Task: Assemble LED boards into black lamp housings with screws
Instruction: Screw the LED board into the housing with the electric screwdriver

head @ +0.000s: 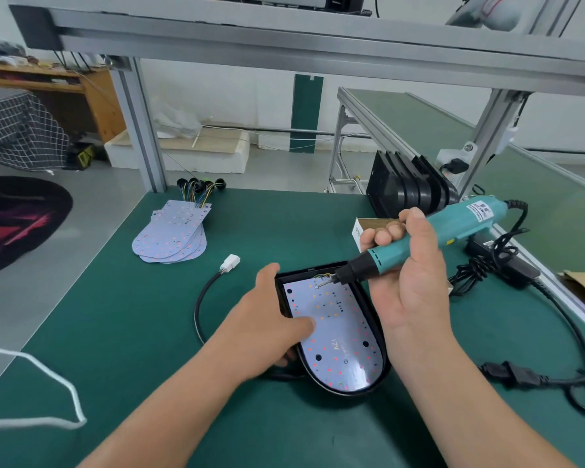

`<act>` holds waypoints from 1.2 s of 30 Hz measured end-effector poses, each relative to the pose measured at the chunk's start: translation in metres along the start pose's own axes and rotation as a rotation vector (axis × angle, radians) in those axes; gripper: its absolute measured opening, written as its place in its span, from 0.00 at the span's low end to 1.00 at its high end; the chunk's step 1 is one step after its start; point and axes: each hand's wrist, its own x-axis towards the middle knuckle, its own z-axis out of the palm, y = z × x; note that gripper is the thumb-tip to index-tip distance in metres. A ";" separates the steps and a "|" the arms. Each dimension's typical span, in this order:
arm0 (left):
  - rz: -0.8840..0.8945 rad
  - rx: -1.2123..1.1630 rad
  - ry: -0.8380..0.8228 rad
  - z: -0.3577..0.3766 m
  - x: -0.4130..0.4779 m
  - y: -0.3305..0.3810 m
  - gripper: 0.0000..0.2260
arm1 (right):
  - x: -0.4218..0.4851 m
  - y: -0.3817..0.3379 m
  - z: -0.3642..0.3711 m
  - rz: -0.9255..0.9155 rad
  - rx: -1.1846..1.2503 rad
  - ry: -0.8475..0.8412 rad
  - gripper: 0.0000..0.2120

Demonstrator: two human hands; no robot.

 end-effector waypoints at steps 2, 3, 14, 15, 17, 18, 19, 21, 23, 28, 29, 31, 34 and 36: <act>-0.009 -0.084 0.018 0.003 0.002 -0.001 0.39 | -0.001 0.001 0.001 -0.003 -0.040 -0.020 0.06; -0.014 -0.118 0.017 0.004 0.004 -0.002 0.36 | -0.002 0.002 0.002 -0.006 -0.060 -0.032 0.06; 0.007 -0.147 -0.040 0.022 0.006 -0.004 0.34 | -0.012 0.012 0.008 -0.049 -0.209 -0.116 0.09; 0.006 -0.147 -0.041 0.021 0.006 -0.004 0.34 | -0.012 0.011 0.007 -0.050 -0.205 -0.117 0.09; 0.006 -0.150 -0.045 0.021 0.005 -0.004 0.34 | -0.012 0.009 0.007 -0.056 -0.203 -0.118 0.11; 0.007 -0.152 -0.046 0.022 0.005 -0.003 0.34 | -0.013 0.008 0.007 -0.059 -0.206 -0.119 0.11; 0.007 -0.157 -0.046 0.022 0.005 -0.003 0.34 | -0.013 0.007 0.008 -0.060 -0.209 -0.117 0.11; 0.005 -0.170 -0.050 0.022 0.004 -0.003 0.34 | -0.013 0.006 0.008 -0.058 -0.220 -0.110 0.10; 0.000 -0.173 -0.055 0.022 0.003 -0.001 0.34 | -0.013 0.006 0.008 -0.048 -0.230 -0.109 0.08; -0.003 -0.144 -0.042 0.021 0.001 0.002 0.34 | -0.014 0.008 0.008 -0.048 -0.279 -0.139 0.07; -0.002 -0.138 -0.041 0.021 0.001 0.002 0.34 | -0.015 0.009 0.008 -0.057 -0.298 -0.148 0.06; 0.001 -0.129 -0.040 0.022 0.002 0.002 0.34 | -0.016 0.010 0.008 -0.074 -0.327 -0.168 0.05; 0.003 -0.137 -0.037 0.022 0.002 0.001 0.34 | -0.018 0.010 0.009 -0.096 -0.360 -0.204 0.04; 0.005 -0.133 -0.033 0.022 0.002 0.001 0.34 | -0.019 0.011 0.009 -0.117 -0.382 -0.226 0.03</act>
